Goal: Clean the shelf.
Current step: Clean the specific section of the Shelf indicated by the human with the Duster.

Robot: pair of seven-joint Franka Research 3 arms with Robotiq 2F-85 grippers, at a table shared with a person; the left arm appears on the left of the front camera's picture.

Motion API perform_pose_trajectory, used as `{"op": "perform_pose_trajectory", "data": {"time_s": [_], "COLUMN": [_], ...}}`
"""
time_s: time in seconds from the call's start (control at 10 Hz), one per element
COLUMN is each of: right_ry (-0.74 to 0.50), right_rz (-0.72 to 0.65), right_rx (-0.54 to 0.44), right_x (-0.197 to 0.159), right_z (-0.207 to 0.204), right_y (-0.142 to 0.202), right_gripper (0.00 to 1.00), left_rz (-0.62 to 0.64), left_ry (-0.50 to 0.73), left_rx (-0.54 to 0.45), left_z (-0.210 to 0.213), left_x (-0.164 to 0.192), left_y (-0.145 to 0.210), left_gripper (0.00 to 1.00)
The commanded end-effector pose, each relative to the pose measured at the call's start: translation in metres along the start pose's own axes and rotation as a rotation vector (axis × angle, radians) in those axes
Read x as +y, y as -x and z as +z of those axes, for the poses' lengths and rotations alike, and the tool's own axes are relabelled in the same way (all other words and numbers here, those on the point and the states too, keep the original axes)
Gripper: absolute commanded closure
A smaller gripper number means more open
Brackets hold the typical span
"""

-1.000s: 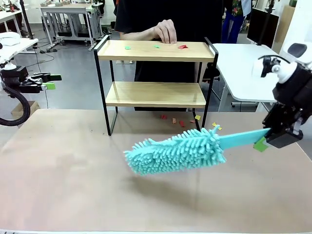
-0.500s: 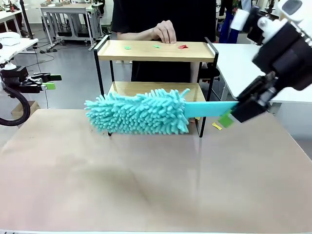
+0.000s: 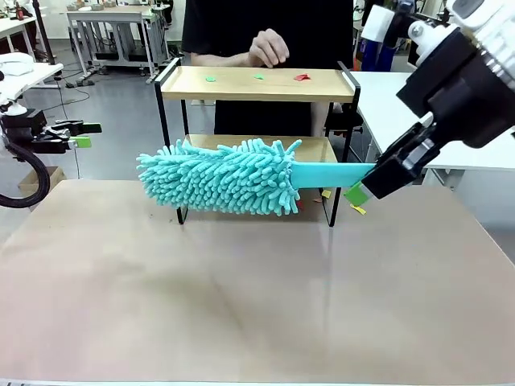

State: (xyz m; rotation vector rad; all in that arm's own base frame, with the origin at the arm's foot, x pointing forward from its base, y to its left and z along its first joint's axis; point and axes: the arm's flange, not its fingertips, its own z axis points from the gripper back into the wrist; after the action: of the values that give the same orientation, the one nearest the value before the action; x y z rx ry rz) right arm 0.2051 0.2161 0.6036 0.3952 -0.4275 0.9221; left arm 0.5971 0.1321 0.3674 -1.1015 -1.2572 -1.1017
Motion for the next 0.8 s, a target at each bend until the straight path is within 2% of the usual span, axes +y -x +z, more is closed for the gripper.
{"op": "perform_pose_trajectory", "data": {"time_s": [0.0,0.4,0.5,0.7], "right_ry": [0.006,0.032,-0.008,0.047], "right_rz": [-0.006,-0.160,-0.171,-0.294], "right_rx": [-0.003,-0.231,-0.269,-0.367], "right_x": [0.002,0.055,0.060,0.067], "right_z": [-0.001,-0.006,-0.007,-0.008], "right_y": [-0.001,-0.057,-0.071,-0.107], "right_gripper": [0.88,0.88,0.88,0.88], "left_rz": [-0.010,-0.010,-0.010,-0.010], "left_ry": [0.002,0.002,0.002,0.002], "left_rx": [0.001,0.001,0.001,0.001], "left_z": [0.000,0.000,0.000,0.000], "left_x": [-0.002,-0.002,-0.002,-0.002], "left_y": [-0.002,-0.002,-0.002,-0.002], "left_gripper": [0.00,0.00,0.00,0.00]}}
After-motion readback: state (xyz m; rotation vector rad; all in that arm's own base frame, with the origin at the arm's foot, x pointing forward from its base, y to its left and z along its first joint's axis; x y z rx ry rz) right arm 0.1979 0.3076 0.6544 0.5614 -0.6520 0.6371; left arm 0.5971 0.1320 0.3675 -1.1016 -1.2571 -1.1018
